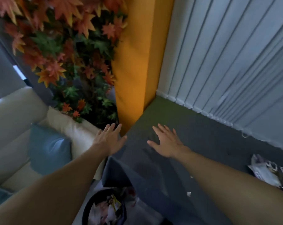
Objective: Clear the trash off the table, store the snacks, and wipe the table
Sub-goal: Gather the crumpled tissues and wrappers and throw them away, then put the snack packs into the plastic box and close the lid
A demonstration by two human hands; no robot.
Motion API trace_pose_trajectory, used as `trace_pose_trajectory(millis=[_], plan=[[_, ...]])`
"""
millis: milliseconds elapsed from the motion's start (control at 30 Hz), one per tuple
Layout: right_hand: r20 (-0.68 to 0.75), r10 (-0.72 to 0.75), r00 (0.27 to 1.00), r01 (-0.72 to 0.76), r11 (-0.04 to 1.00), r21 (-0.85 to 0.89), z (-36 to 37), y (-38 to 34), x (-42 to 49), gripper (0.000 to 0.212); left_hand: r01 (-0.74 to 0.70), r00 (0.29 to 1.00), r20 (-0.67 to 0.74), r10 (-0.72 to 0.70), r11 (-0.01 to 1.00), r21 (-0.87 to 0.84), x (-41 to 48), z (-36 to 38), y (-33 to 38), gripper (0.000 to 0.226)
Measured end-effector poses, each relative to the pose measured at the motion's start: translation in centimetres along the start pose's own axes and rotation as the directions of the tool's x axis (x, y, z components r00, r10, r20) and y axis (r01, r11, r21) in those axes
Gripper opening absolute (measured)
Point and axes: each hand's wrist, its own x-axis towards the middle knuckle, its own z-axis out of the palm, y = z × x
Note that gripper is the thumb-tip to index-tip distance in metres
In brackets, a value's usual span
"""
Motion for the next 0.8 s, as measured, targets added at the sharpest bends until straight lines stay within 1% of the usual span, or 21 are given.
trace_pose_trajectory(millis=[100, 267, 533, 667, 800], plan=[[-0.044, 0.058, 0.997, -0.058, 0.998, 0.004, -1.1, 4.1, -1.3, 0.083, -0.043, 0.999, 0.008, 0.043, 0.999, 0.017, 1.7, -0.4, 4.2, 0.077], [-0.068, 0.147, 0.987, -0.146, 0.989, 0.019, -2.7, 11.6, -3.3, 0.083, -0.11, 0.994, 0.009, 0.11, 0.994, 0.029, 3.5, -0.3, 11.0, 0.076], [-0.096, 0.236, 0.967, -0.23, 0.971, 0.067, -3.9, 21.6, -6.3, 0.082, -0.21, 0.978, 0.026, 0.208, 0.973, 0.092, 6.1, 1.2, 20.8, 0.074], [-0.123, 0.289, 0.95, -0.276, 0.955, 0.11, -3.7, 25.5, -8.1, 0.081, -0.283, 0.959, 0.042, 0.28, 0.952, 0.118, 7.6, 2.1, 26.0, 0.073], [-0.128, 0.366, 0.922, -0.345, 0.925, 0.156, -3.4, 28.8, -10.4, 0.08, -0.388, 0.922, 0.057, 0.384, 0.912, 0.134, 8.7, 2.6, 30.6, 0.073]])
